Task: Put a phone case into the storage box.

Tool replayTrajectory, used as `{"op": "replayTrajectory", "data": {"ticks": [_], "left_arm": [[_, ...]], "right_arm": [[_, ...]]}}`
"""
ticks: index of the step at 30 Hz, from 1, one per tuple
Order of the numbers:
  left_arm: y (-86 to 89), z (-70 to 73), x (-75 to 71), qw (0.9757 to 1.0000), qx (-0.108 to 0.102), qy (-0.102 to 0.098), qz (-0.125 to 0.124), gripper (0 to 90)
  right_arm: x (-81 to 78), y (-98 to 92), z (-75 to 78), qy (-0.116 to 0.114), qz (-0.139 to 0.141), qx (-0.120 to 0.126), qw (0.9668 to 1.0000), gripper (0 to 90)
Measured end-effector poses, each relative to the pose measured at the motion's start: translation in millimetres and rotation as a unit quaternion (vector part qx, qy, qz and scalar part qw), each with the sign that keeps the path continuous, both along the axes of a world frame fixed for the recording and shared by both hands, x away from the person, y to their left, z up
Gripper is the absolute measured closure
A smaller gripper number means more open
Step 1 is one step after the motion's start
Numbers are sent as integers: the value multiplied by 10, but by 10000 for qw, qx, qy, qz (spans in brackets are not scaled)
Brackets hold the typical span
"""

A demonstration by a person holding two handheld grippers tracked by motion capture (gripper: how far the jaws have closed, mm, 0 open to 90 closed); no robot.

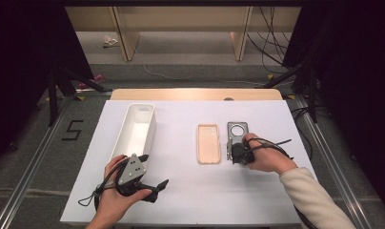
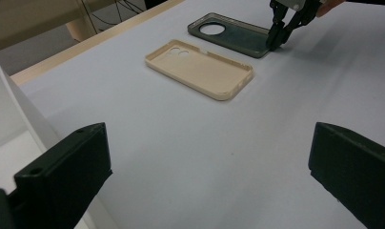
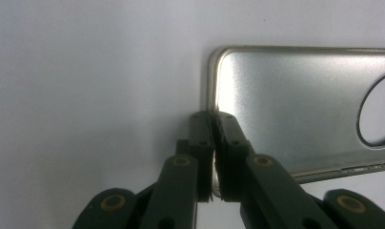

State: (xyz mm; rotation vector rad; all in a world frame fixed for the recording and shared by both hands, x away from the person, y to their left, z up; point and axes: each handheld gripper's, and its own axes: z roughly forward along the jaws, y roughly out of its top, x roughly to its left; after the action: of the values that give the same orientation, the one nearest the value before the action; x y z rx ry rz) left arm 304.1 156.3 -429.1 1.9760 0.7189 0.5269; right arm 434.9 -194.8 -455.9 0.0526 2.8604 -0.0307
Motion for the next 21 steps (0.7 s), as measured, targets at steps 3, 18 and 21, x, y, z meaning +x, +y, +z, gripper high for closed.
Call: {"op": "replayTrajectory", "data": {"ticks": [3,18,21], "left_arm": [[-1,0,-1,10000,0,-1,-2,0],[5,9,-3,10000,-23,-28,-9,0],[7,9,-4,10000,-27,-25,-9,0]], "right_arm": [[-1,-1,3,0,16,-22,10000,872],[-36,-56,87,-80,98,252,9996,886],[-52,-92,108,-150,62,416,9990,890]]}}
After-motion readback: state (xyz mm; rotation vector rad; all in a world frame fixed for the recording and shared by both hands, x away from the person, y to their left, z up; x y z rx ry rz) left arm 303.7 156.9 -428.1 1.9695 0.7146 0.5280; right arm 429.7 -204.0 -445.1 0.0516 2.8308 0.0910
